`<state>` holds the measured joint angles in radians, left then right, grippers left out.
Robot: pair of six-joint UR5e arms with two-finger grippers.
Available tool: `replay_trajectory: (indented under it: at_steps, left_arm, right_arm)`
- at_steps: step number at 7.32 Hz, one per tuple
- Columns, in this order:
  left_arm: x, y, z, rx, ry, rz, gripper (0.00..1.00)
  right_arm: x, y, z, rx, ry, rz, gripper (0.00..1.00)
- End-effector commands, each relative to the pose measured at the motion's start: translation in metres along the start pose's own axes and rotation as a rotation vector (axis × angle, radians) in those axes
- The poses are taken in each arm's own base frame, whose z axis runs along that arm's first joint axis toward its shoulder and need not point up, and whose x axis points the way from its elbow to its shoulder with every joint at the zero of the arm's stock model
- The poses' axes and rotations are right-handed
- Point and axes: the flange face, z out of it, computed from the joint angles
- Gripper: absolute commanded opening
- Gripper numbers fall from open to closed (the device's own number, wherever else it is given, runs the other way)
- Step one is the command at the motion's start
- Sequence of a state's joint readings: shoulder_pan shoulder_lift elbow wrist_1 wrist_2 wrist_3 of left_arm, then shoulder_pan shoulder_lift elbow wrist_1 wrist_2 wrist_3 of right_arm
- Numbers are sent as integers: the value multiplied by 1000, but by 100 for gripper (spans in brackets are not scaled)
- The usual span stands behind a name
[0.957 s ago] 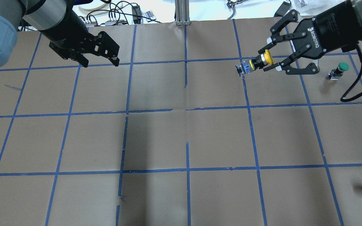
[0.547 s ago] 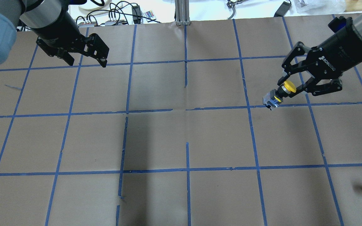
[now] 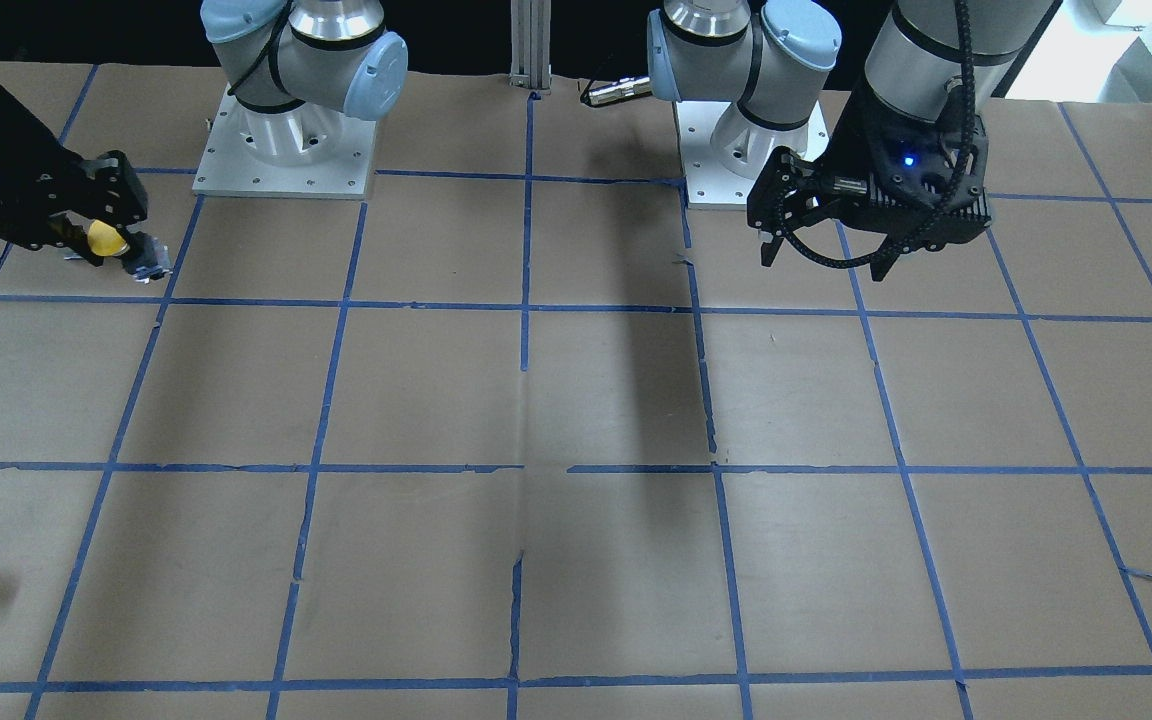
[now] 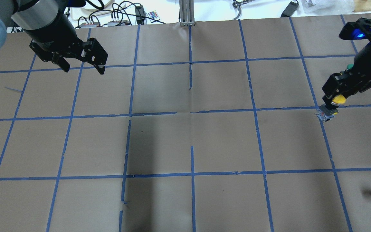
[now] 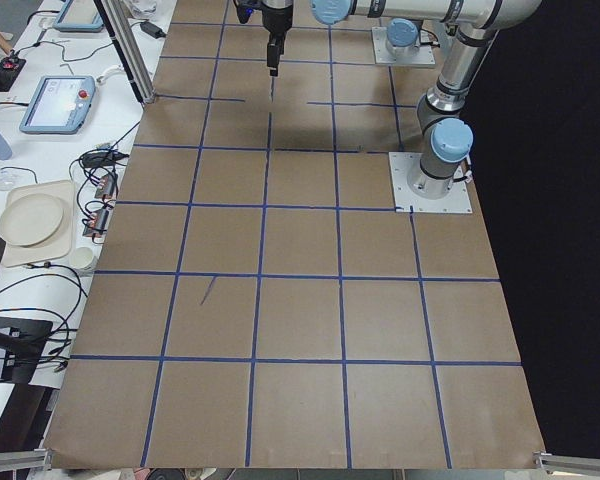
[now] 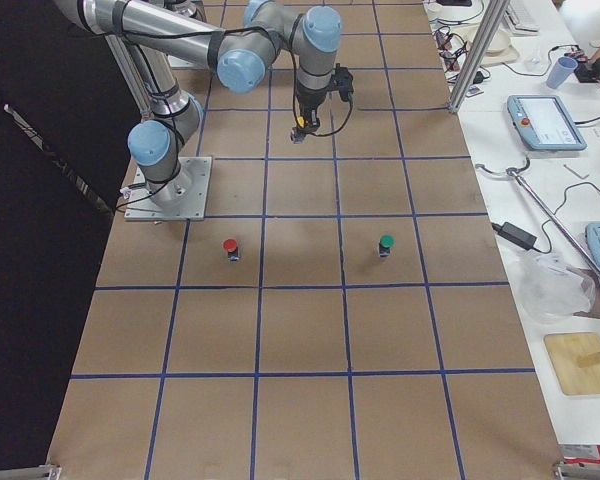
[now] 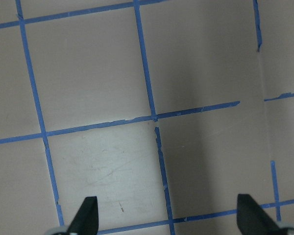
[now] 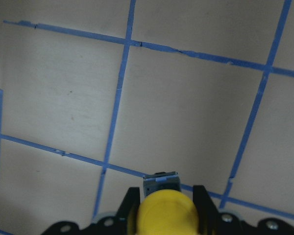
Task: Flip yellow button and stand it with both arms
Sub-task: 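Lower the yellow button cap-up onto the table with the right gripper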
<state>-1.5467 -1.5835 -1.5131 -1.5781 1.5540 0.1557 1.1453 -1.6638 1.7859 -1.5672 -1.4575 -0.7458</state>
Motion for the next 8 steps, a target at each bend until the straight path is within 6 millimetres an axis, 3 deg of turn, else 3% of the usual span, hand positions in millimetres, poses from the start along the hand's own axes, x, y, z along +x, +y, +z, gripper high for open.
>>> replay_trajectory:
  at_steps: [1,2,4,7,8]
  left_arm:
    - [0,-3,-3,2,20,-4,100]
    - [3,-6,-13,18,60,-8,100]
    - [3,-10,-13,9,62,-7,100]
    - [3,-10,-11,8,64,-6,100]
    - [3,-10,-10,6,63,-8,100]
  right_arm:
    - [77,41,26,52,48,-292,8]
    - [100,57,40,70,92,-415,8]
    - [119,77,66,77,143,-592,8]
    - [185,87,109,68,136,-774,9]
    - [198,86,121,69,137,-814,9]
